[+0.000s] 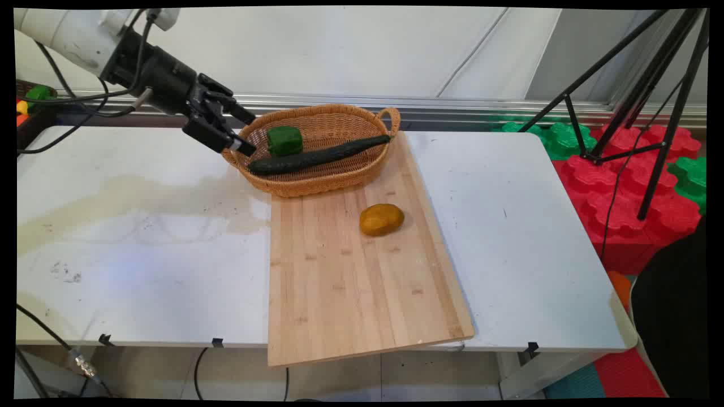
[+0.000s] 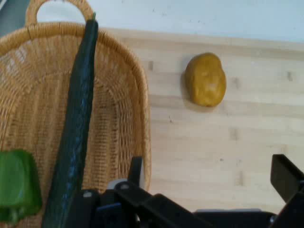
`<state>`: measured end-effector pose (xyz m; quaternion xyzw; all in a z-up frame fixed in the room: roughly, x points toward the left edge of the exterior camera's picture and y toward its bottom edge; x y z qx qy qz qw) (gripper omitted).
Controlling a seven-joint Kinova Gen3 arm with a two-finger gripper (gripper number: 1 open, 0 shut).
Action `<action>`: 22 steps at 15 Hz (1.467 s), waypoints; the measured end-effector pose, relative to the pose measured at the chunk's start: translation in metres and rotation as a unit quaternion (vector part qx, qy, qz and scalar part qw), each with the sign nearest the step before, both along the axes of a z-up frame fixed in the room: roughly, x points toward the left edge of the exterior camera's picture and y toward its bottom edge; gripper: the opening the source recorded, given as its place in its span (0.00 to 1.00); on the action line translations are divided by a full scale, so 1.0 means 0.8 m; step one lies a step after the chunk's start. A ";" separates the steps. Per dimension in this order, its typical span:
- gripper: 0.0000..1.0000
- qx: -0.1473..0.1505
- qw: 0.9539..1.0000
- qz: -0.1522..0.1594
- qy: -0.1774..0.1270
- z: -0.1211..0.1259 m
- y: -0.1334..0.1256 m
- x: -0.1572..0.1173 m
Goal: Pick up the potato from the cutting board
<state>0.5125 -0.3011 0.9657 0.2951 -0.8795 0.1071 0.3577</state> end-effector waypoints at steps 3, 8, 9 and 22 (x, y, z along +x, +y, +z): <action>1.00 -0.011 1.000 -0.015 -0.006 -0.005 -0.013 -0.025; 1.00 -0.016 0.999 -0.039 -0.017 -0.027 -0.039 -0.073; 1.00 -0.015 0.999 -0.044 -0.019 -0.033 -0.045 -0.084; 1.00 0.012 0.996 -0.068 -0.060 -0.127 -0.107 -0.228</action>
